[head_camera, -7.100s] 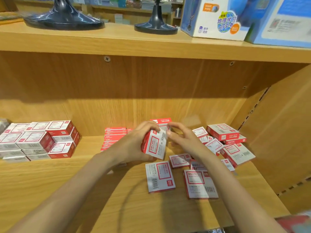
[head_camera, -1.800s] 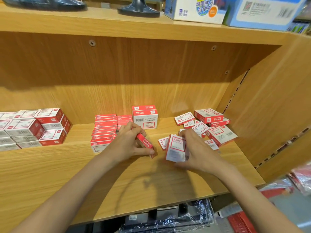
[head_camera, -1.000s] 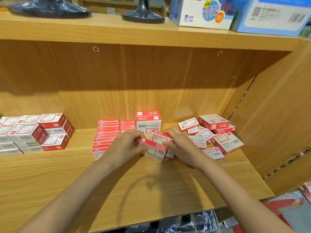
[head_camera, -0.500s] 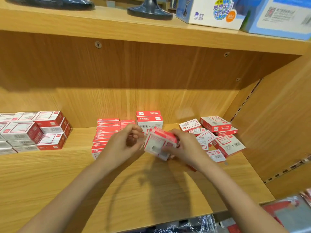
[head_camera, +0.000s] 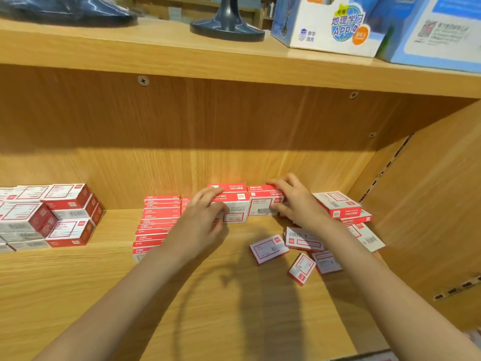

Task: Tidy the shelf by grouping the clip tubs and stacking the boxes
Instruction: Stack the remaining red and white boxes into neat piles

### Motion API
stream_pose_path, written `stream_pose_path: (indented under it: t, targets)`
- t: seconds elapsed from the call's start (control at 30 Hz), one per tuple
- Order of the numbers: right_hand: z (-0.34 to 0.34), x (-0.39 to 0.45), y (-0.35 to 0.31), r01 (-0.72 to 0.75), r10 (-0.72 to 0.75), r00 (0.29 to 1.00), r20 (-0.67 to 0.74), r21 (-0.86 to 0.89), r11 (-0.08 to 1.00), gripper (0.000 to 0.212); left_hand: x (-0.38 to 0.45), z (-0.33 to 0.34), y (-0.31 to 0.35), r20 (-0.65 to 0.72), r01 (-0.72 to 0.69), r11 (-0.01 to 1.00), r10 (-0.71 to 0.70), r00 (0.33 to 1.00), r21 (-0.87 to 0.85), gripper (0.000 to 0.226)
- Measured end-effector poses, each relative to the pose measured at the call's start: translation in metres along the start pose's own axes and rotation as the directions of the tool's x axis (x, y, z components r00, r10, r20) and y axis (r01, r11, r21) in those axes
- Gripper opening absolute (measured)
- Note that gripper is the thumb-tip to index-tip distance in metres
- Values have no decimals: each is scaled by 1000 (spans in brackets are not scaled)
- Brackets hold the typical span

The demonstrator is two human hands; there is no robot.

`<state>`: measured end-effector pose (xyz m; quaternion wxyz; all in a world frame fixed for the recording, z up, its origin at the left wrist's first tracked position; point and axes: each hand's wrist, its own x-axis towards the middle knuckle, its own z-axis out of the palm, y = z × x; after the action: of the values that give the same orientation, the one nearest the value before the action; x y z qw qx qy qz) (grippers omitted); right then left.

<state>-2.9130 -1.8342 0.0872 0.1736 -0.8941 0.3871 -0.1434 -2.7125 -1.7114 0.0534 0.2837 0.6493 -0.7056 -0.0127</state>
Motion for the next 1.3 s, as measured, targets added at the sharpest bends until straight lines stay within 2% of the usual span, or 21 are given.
stream_pose_path:
  t: [0.07, 0.13, 0.3, 0.37, 0.43, 0.47, 0.53, 0.6, 0.7, 0.77, 0.9, 0.97, 1.07, 1.2, 1.3]
  targets:
    - [10, -4, 2, -4, -4, 991, -134, -58, 998, 49, 0, 1, -2, -6, -11, 1000, 11, 1000, 6, 18]
    - [15, -6, 4, -32, 22, 976, -218, -43, 999, 45, 0, 3, -2, -9, -8, 1000, 8, 1000, 19, 19]
    - [10, -10, 10, -72, 97, 976, -195, 131, 989, 44, -5, 7, 1, 10, 3, 1000, -4, 1000, 28, 23]
    - [0, -21, 17, -113, 142, 969, -201, 148, 983, 41, -10, 5, 3, -16, 13, 1000, -12, 1000, 26, 21]
    - [-15, -36, 26, -122, 134, 978, -157, 88, 989, 28, -14, 4, 11, -73, -28, 999, 30, 997, 19, 24]
    - [-23, -44, 29, -134, 137, 987, -87, 41, 990, 25, -15, 6, 19, -88, -63, 998, 62, 994, -7, 27]
    - [-32, -59, 32, -169, 175, 980, 94, -65, 983, 34, -16, 14, 36, -73, -117, 990, 111, 991, -75, 28]
    - [-30, -66, 34, -168, 196, 964, 178, -163, 972, 44, -12, 28, 51, -22, -133, 987, 132, 991, -94, 31]
    - [-21, -71, 33, -98, 148, 971, 187, -252, 963, 46, -6, 45, 64, 163, 27, 996, -13, 987, -83, 46]
    - [-16, -77, 31, -65, 114, 979, 167, -275, 959, 44, -3, 52, 66, 241, 83, 997, -81, 967, 3, 49]
    - [-13, -97, 32, -90, 100, 993, 66, -145, 985, 28, 0, 55, 65, 306, 99, 995, -94, 948, -3, 45]
    - [-26, -105, 40, -113, 122, 990, 69, -117, 987, 27, -2, 52, 62, 294, 81, 997, -71, 953, -21, 42]
    - [-46, -108, 58, -99, 140, 981, 136, -271, 958, 31, -4, 47, 58, 269, 105, 992, -84, 959, -65, 41]
    - [-43, -92, 55, 5, 92, 954, 286, -322, 947, 28, -6, 45, 61, 276, 159, 986, -138, 951, -54, 47]
    - [-39, -75, 45, 37, 126, 915, 383, -391, 919, 31, -9, 43, 60, 272, 196, 979, -175, 946, -51, 49]
